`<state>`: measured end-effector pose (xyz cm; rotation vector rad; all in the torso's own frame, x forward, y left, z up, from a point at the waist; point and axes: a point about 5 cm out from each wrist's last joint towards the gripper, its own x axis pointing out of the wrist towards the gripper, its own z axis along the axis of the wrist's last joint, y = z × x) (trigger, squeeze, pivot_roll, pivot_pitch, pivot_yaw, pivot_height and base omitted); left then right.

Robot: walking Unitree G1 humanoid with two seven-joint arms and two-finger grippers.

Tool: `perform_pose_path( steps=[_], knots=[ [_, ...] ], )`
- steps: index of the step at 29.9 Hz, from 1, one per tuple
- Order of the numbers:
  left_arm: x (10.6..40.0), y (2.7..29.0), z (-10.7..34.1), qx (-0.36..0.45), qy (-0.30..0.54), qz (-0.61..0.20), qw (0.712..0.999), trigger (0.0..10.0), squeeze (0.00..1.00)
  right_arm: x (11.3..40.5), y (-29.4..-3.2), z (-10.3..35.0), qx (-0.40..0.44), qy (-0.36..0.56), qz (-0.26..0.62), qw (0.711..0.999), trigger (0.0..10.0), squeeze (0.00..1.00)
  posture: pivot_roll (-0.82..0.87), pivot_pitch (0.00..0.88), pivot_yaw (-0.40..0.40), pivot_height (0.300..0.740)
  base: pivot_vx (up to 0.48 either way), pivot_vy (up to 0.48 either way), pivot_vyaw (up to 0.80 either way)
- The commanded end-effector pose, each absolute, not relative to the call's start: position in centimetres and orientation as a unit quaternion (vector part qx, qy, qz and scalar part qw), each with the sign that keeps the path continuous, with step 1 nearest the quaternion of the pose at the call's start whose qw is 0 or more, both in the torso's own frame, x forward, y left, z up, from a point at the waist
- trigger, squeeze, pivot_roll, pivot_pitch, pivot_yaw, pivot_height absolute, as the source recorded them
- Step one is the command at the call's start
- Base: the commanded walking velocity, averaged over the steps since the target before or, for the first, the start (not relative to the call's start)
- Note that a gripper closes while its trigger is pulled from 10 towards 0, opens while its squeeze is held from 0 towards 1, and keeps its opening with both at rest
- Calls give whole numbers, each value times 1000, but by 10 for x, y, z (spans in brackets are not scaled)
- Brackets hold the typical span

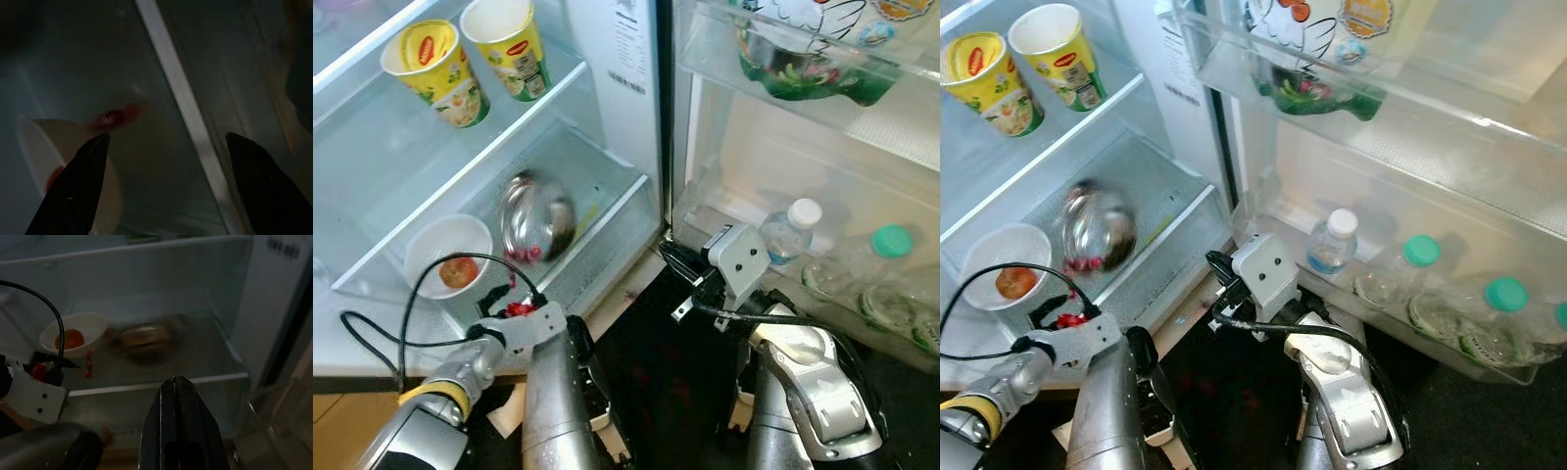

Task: Restocking fridge

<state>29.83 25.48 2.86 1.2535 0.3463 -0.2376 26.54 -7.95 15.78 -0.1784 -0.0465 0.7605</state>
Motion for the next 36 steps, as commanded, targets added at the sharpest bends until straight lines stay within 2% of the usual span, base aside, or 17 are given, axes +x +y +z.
perform_pose_path(
  steps=[1, 6, 11, 25, 36],
  knots=[
    [290, 273, 29, 585, 174, -85, 787, 10000, 0, 262, -76, 151, -75, -13, 379, 922, 10000, 0, -158, 346, 126, 416, 0, 0, 0],
    [298, 269, 38, 592, 146, -81, 789, 10000, 0, 263, -74, 155, -72, -23, 385, 920, 10000, 0, -159, 340, 124, 416, 0, 0, 0],
    [307, 251, 41, 590, 116, -90, 794, 10000, 0, 266, -76, 156, -73, -27, 386, 919, 10000, 0, -167, 331, 122, 416, 0, 0, 0],
    [299, 246, 29, 577, 130, -92, 801, 10000, 0, 272, -76, 157, -76, -33, 392, 916, 10000, 0, -162, 302, 115, 416, 0, 0, 0],
    [287, 239, 13, 547, 152, -91, 818, 10000, 0, 281, -74, 163, -81, -46, 399, 912, 10000, 0, -150, 258, 108, 416, 0, 0, 0]
  ],
)
